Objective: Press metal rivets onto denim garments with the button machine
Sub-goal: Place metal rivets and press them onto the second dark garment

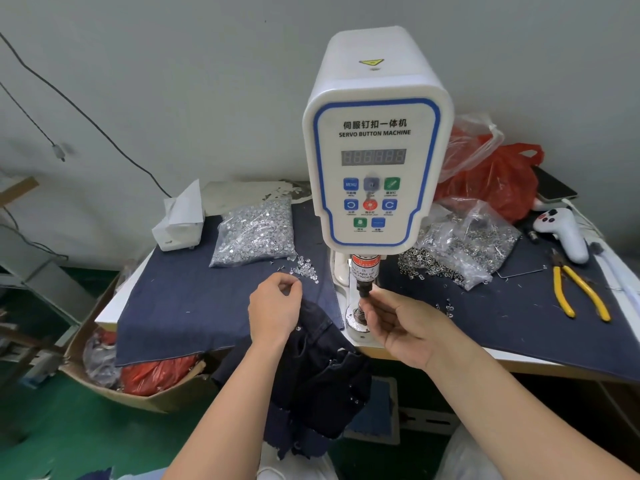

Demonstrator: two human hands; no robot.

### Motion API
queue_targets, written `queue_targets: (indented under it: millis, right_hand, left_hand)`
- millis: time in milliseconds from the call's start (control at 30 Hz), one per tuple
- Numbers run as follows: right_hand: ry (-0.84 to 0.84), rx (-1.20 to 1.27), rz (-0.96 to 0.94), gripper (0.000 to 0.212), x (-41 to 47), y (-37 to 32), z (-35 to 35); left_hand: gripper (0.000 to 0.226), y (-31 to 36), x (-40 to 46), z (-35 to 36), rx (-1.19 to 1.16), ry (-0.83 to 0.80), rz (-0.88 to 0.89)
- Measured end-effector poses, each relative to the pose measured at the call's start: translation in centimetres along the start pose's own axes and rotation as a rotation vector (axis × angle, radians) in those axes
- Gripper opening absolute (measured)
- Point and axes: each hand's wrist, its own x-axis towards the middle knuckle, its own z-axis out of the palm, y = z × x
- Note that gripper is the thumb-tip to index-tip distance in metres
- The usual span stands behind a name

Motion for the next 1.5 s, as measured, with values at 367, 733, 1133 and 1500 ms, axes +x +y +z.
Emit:
queue_targets:
  millis: [367, 733, 1133, 1500]
  right_hand:
    - [0.118, -0.281, -0.284, 0.031, 0.6, -1.9, -3.9]
    - [0.175, -0.401, -0.358, 0.033, 0.8, -1.5, -5.9]
    - [0.151, -0.422, -0.356, 0.035, 0.9, -1.4, -6.0]
    - [-0.216, -1.286, -0.525, 0.035, -2.6, -0.3, -5.0]
  left_hand:
    - [0.014, 2.2, -3.6, 0.5, -0.042, -0.297, 0.279]
    - [0.015, 4.1, -5.0, 1.2, 0.002, -0.324, 0.315]
    - [0.007, 4.8, -5.2, 0.8, 0.149, -0.281, 0.351]
    - [0.013, 3.8, -5.3, -0.9, -0.340, -0.359, 0.065]
